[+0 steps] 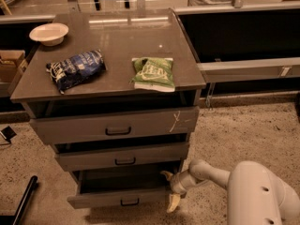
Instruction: Open bottom drawer
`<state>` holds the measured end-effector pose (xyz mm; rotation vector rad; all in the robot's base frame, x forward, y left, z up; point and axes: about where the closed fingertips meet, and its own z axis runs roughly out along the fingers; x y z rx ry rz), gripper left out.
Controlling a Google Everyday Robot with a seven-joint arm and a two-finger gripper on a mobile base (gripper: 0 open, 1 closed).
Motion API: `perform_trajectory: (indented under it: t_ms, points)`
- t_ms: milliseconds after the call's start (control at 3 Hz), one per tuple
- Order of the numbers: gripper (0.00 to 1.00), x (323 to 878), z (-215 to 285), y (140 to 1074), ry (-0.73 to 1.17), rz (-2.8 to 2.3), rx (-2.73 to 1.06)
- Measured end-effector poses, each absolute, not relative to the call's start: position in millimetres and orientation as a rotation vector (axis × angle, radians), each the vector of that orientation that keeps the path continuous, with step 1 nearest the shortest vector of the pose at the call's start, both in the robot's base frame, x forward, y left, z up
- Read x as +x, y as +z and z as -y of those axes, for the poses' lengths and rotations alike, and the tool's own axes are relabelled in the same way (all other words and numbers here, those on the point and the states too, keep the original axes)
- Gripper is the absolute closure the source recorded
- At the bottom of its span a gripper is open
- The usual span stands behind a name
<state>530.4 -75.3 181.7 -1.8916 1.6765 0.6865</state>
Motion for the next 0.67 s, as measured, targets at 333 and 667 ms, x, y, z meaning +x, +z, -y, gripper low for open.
perform_trajectory:
  t_ms: [333, 667]
  points:
    - [0.02, 521, 88, 178, 0.66, -1.747, -1.932]
    - [0.2, 500, 103, 181, 0.668, -1.783, -1.948]
